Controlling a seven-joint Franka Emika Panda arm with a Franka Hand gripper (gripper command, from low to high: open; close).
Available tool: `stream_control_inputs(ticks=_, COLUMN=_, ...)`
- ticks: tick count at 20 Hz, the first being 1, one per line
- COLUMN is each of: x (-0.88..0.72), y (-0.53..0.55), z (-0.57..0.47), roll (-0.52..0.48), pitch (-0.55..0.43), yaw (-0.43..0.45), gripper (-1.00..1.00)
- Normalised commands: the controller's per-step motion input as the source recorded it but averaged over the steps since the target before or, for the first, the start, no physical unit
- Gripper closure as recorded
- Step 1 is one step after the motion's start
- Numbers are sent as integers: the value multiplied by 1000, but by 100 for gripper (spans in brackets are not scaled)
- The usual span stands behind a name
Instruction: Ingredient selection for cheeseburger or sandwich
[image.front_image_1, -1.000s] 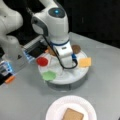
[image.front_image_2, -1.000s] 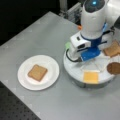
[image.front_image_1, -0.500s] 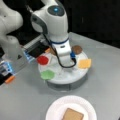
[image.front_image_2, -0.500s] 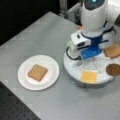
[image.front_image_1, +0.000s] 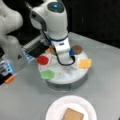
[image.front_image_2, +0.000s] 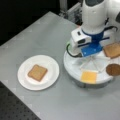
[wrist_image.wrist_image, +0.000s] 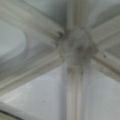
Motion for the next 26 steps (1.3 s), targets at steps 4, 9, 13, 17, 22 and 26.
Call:
stream_control_inputs(ticks=4, x=16, y=-76, z=273, roll=71, pitch=20, yaw=-223, gripper=-100)
stream_control_inputs(ticks=9, x=72, y=-125, z=164, roll=36, pitch=10, yaw=-323, gripper=-100)
stream_control_inputs(ticks=13, x=72, y=-215, z=249, roll=-40, pitch=25, yaw=-493, gripper=-100)
stream_control_inputs(ticks=17, x=40, y=-235, z=355, roll=-67, pitch=60, yaw=-528, gripper=-100)
stream_control_inputs(ticks=22, x=70, y=-184, z=342, roll=48, pitch=117, yaw=-460, gripper=-100)
stream_control_inputs(ticks=26, x=142, y=-153, z=253, roll=166, pitch=159, yaw=-398, gripper=-100)
